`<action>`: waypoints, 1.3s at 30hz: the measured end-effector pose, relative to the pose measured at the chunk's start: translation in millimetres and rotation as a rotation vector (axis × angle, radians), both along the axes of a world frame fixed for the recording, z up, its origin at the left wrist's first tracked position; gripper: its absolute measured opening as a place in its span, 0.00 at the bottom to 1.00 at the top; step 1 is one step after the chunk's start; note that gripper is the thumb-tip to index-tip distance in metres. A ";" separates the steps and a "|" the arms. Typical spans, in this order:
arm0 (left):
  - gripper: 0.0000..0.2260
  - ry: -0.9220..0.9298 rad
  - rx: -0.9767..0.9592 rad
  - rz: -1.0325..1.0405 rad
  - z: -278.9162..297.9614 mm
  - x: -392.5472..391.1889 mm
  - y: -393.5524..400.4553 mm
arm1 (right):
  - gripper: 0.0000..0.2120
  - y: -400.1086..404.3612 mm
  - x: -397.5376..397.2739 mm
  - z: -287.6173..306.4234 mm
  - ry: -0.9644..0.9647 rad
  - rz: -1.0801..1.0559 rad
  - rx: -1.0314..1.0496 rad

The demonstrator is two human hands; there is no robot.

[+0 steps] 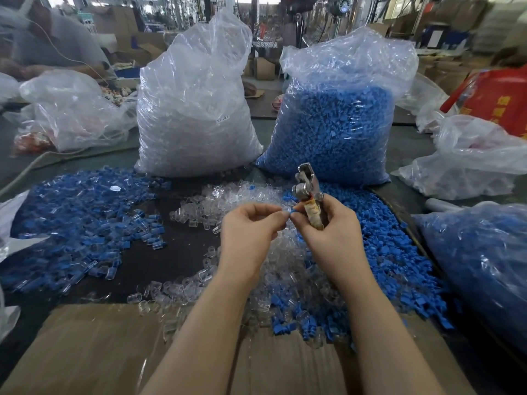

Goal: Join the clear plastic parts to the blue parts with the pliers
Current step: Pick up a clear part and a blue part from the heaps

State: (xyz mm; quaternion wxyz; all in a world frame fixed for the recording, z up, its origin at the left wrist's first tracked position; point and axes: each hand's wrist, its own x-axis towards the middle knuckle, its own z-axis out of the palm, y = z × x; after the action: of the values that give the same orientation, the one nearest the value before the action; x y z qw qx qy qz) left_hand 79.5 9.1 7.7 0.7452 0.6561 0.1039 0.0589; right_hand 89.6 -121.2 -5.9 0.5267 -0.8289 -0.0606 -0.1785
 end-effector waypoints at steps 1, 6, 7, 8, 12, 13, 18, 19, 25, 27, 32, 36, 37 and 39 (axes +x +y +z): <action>0.03 0.001 -0.016 0.005 0.3 0.0 0.1 | 0.05 0.5 -0.1 -0.2 -0.006 -0.001 0.013; 0.02 -0.007 -0.063 0.005 1.0 0.0 2.1 | 0.07 3.5 0.7 -1.1 -0.028 0.014 0.101; 0.02 -0.010 -0.065 0.005 1.1 -0.1 1.6 | 0.08 3.9 0.6 -1.1 -0.033 0.010 0.109; 0.03 -0.011 -0.066 0.004 1.3 -0.2 1.1 | 0.08 4.3 0.5 -1.1 -0.038 0.000 0.110; 0.04 -0.037 -0.077 -0.001 2.9 -1.1 -0.6 | 0.04 5.8 -0.2 -2.1 -0.043 -0.068 0.084; 0.04 -0.049 -0.078 0.002 3.5 -1.6 -1.6 | 0.04 6.1 -0.4 -2.4 -0.046 -0.080 0.085; 0.04 -0.140 0.031 0.045 3.7 -2.5 -7.4 | 0.06 7.9 -0.5 -2.5 -0.038 -0.095 0.093; 0.05 -0.161 0.073 0.054 2.9 -2.2 -7.3 | 0.05 8.5 -0.3 -2.1 -0.031 -0.093 0.097; 0.09 -0.248 0.272 0.102 -2.3 -1.5 -6.2 | 0.03 7.0 1.0 -0.6 0.036 -0.034 0.120; 0.08 -0.272 0.304 0.108 -3.3 -1.3 -6.5 | 0.02 5.8 0.8 0.4 0.051 -0.015 0.125; 0.07 -0.275 0.336 0.185 -5.5 0.0 -5.5 | 0.04 4.6 0.6 3.4 0.097 0.044 0.098; 0.07 -0.268 0.260 0.160 -6.1 1.1 -0.7 | 0.06 -2.5 1.8 3.6 0.137 0.117 0.049; 0.07 -0.266 0.231 0.150 -6.1 1.6 0.5 | 0.06 -5.1 1.8 3.3 0.152 0.138 0.020; 0.06 -0.263 0.176 0.139 -5.9 1.9 1.9 | 0.05 -10.9 1.2 2.4 0.183 0.174 -0.027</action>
State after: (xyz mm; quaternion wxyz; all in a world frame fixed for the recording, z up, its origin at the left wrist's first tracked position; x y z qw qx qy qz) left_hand 81.4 11.0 1.8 0.6863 0.6966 0.0450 0.2045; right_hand 90.9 -132.1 -3.6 0.5323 -0.8403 -0.0862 -0.0551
